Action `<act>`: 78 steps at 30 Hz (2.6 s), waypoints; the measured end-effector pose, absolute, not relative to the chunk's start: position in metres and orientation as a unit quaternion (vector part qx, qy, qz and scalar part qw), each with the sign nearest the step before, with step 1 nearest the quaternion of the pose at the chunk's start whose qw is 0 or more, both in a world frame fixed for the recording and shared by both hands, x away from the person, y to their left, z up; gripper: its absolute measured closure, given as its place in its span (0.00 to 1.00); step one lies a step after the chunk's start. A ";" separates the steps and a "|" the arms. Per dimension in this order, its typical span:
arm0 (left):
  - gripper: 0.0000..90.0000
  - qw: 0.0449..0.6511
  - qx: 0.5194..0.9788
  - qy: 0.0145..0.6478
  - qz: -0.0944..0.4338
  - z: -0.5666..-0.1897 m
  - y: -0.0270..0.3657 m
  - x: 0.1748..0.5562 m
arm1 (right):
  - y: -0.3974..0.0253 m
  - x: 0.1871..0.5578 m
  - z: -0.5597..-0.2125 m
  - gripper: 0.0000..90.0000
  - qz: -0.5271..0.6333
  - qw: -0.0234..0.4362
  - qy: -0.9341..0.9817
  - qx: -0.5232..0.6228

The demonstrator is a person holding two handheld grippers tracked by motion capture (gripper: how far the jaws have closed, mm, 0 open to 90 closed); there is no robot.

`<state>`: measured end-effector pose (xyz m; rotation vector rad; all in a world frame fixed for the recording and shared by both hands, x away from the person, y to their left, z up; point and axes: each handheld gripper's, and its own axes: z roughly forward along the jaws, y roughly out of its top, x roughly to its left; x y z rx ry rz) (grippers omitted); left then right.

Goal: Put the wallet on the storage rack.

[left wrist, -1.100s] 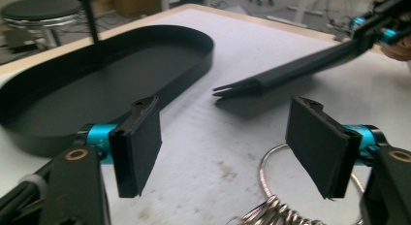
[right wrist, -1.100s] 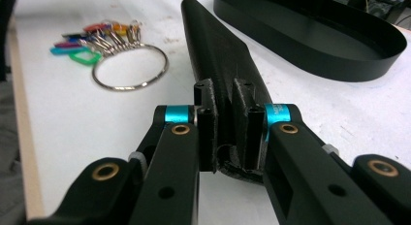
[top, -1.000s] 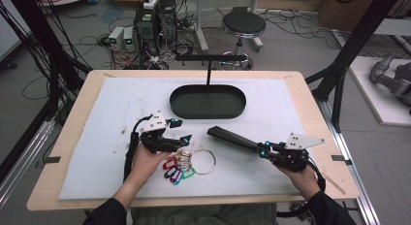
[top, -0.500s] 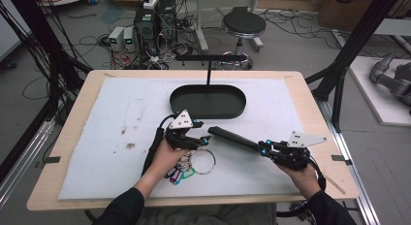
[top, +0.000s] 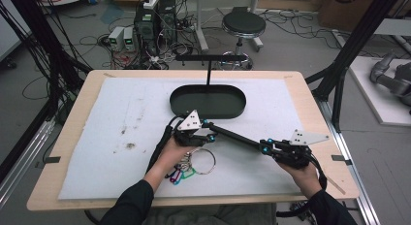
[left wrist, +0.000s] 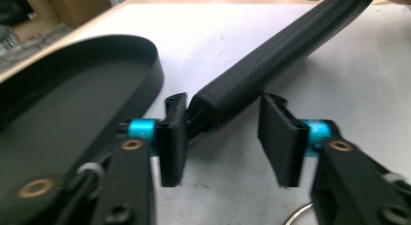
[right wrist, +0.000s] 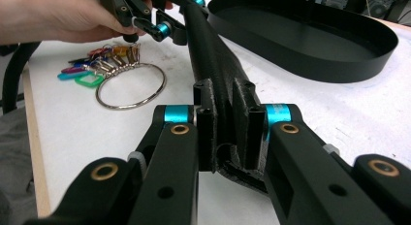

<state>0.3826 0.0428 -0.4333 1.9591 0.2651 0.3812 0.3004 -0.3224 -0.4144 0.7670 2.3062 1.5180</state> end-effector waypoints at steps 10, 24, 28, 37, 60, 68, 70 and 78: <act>0.84 0.533 0.822 0.100 0.171 -0.430 0.045 0.381 | -0.330 0.304 -0.414 0.81 0.535 0.144 0.785 0.276; 0.86 0.556 0.813 0.091 0.150 -0.428 0.048 0.380 | -0.327 0.327 -0.430 0.53 0.479 0.158 0.810 0.300; 0.86 0.557 0.812 0.093 0.147 -0.427 0.050 0.379 | -0.320 0.329 -0.431 0.74 0.476 0.154 0.824 0.267; 0.76 0.579 0.798 0.090 0.145 -0.419 0.063 0.374 | -0.318 0.322 -0.418 0.84 0.505 0.107 0.829 0.217; 0.82 0.592 0.804 0.016 0.054 -0.400 0.086 0.335 | -0.291 0.313 -0.400 0.82 0.541 0.046 0.830 0.129; 0.83 0.607 0.790 0.022 0.078 -0.393 0.087 0.335 | -0.299 0.313 -0.398 0.60 0.560 0.091 0.806 0.169; 0.83 0.614 0.784 0.032 0.085 -0.390 0.089 0.336 | -0.305 0.313 -0.397 0.51 0.572 0.109 0.790 0.192; 0.83 0.624 0.768 0.071 0.123 -0.380 0.096 0.346 | -0.326 0.314 -0.399 0.43 0.557 0.208 0.741 0.312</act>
